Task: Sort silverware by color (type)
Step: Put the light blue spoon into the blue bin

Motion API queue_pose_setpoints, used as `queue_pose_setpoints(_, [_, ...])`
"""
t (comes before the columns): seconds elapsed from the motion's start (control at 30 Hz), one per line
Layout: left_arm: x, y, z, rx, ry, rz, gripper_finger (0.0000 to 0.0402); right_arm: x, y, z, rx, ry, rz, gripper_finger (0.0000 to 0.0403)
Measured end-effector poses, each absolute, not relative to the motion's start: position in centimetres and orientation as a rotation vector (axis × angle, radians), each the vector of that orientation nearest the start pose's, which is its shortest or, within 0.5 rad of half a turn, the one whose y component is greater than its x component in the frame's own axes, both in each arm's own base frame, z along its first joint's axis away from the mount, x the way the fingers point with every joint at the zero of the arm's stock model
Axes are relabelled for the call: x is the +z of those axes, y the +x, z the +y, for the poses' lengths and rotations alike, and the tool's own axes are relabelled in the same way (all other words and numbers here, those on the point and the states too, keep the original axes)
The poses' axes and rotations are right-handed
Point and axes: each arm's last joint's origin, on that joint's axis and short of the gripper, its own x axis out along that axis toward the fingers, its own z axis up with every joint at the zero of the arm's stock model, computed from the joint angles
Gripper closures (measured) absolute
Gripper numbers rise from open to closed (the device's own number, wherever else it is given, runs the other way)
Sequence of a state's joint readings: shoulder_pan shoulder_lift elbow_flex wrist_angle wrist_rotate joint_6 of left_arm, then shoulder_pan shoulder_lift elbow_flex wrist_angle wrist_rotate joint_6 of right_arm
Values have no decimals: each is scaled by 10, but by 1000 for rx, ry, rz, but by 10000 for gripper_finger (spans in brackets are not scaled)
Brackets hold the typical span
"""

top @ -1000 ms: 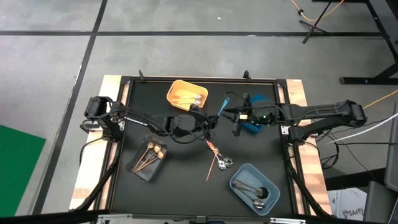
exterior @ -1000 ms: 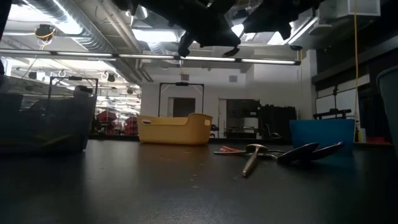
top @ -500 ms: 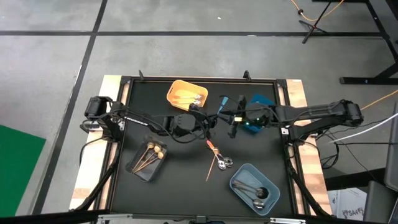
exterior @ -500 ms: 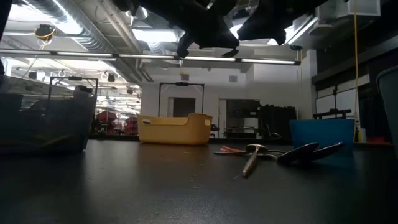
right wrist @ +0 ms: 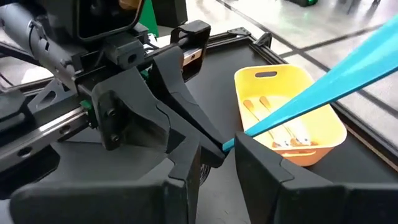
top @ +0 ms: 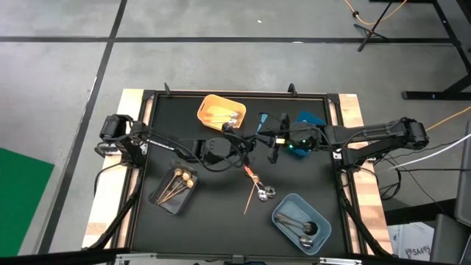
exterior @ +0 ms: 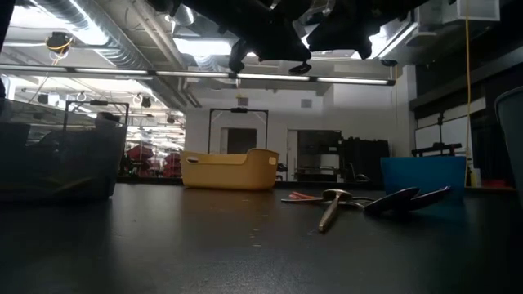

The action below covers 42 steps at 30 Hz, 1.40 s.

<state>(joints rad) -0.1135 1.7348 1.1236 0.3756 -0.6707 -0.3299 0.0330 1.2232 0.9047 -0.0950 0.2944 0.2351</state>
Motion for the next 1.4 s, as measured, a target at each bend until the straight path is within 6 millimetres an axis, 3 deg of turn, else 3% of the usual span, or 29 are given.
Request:
queue_pose_setpoints(0.4, [255, 384, -24, 707, -163, 107, 401, 291, 269, 0, -345, 329, 373, 304])
queue_pose_setpoints(1.4, [253, 383, -40, 620, -164, 127, 401, 303, 273, 0, -324, 301, 247, 306])
